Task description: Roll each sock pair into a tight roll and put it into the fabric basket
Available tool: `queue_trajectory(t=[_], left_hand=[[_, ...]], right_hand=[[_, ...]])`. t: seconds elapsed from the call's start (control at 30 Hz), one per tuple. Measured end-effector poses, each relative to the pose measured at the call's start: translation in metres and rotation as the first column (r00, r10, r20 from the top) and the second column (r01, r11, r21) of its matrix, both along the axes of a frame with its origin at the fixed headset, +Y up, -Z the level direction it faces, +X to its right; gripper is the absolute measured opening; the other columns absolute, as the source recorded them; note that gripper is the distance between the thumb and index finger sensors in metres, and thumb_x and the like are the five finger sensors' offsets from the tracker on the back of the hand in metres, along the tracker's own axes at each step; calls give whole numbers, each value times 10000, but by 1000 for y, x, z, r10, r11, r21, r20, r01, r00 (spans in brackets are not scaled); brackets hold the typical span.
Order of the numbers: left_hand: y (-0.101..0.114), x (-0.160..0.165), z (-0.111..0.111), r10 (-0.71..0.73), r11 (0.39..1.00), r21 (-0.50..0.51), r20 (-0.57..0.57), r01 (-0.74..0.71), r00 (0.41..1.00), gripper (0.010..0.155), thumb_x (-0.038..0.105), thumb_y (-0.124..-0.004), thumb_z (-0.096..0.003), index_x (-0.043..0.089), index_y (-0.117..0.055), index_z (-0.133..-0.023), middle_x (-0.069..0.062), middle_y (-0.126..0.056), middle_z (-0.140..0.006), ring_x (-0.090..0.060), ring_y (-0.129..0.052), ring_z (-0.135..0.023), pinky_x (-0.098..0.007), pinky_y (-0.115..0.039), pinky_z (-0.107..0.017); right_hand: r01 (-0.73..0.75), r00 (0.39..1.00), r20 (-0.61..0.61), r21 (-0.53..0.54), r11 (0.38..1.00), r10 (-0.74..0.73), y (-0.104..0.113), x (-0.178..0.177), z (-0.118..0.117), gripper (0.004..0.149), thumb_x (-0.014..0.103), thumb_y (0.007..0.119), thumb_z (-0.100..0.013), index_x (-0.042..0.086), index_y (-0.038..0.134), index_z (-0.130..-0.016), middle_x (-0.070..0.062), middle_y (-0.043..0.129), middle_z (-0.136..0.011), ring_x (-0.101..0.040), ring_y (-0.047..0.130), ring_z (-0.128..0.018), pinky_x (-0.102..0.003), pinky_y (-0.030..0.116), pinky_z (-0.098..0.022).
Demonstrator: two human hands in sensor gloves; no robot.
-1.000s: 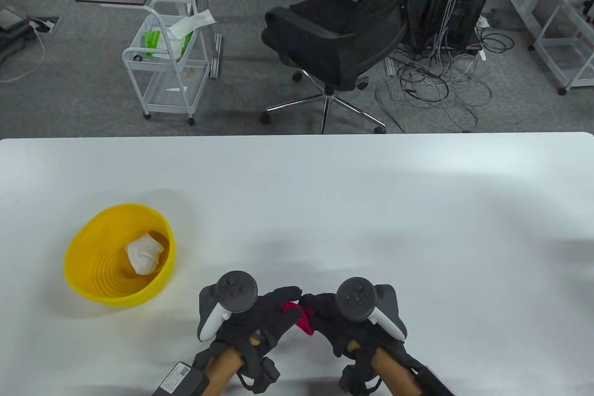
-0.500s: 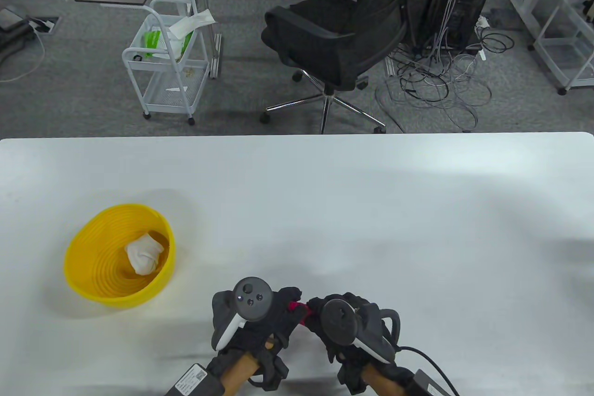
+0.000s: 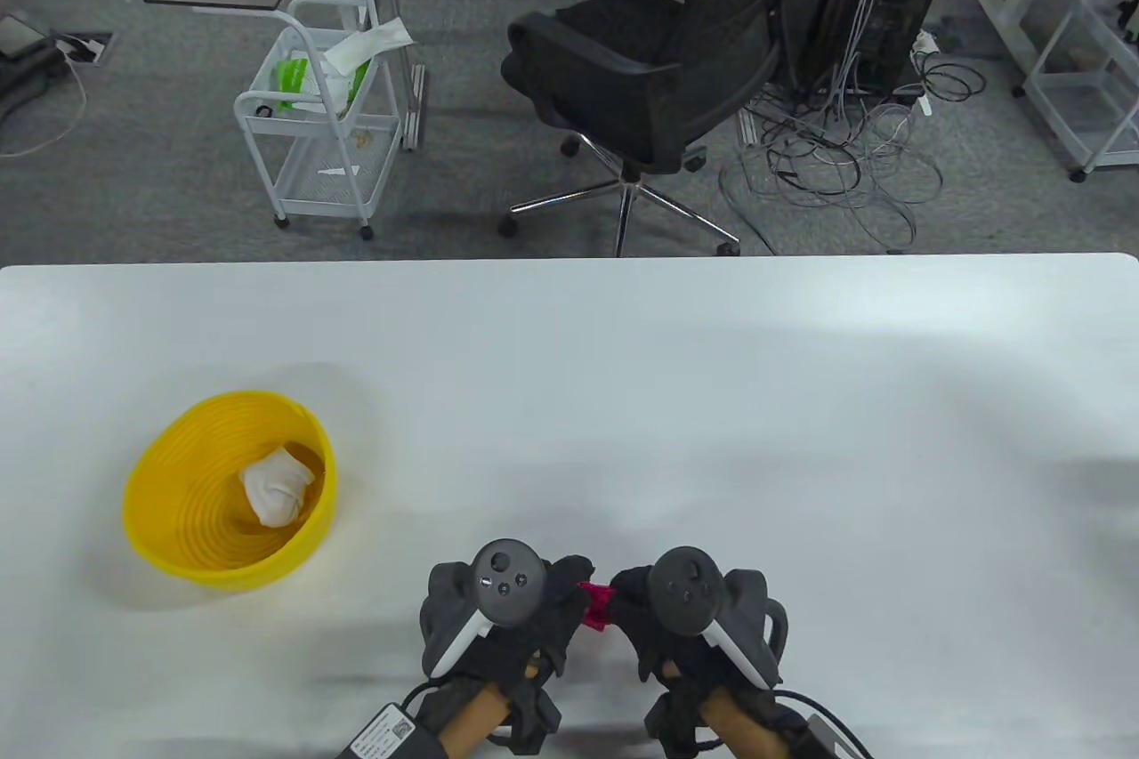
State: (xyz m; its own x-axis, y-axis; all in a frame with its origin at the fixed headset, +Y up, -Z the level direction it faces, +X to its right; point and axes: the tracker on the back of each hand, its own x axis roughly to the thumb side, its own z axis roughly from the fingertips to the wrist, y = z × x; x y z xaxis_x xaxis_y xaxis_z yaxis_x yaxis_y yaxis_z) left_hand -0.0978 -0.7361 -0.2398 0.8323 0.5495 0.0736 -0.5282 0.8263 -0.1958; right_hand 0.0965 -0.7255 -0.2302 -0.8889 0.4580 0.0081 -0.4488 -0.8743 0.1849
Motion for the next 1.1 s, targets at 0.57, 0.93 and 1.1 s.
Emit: queue_trajectory(t=[0.57, 0.93, 1.1], left_hand=[[28, 24, 17, 44, 972, 223, 130, -72, 991, 439, 385, -722, -408, 309, -866, -816, -126, -985, -797, -252, -1104, -411, -443, -881, -326], [32, 7, 4, 231, 958, 152, 86, -242, 969, 434, 328, -713, -415, 242, -826, -825, -151, -927, -867, -286, -1135, -480, -431, -916, -350], [29, -4, -2, 265, 946, 176, 53, -271, 963, 448, 337, -686, -414, 283, -788, -846, -132, -868, -919, -273, -1136, -579, -412, -937, -401]], right_hand=[[-27, 999, 23, -269, 963, 34, -23, 5, -11, 572, 344, 722, -468, 245, 558, -1007, -19, 807, -966, -191, 976, -757, -503, 809, -550], [524, 847, 153, -403, 750, -510, -24, 33, -18, 444, 227, 736, -470, 240, 716, -914, 21, 934, -822, -102, 1042, -616, -396, 880, -456], [655, 727, 135, -431, 621, -673, -16, 35, -16, 431, 235, 741, -475, 243, 718, -906, 34, 933, -826, -96, 1045, -629, -387, 881, -476]])
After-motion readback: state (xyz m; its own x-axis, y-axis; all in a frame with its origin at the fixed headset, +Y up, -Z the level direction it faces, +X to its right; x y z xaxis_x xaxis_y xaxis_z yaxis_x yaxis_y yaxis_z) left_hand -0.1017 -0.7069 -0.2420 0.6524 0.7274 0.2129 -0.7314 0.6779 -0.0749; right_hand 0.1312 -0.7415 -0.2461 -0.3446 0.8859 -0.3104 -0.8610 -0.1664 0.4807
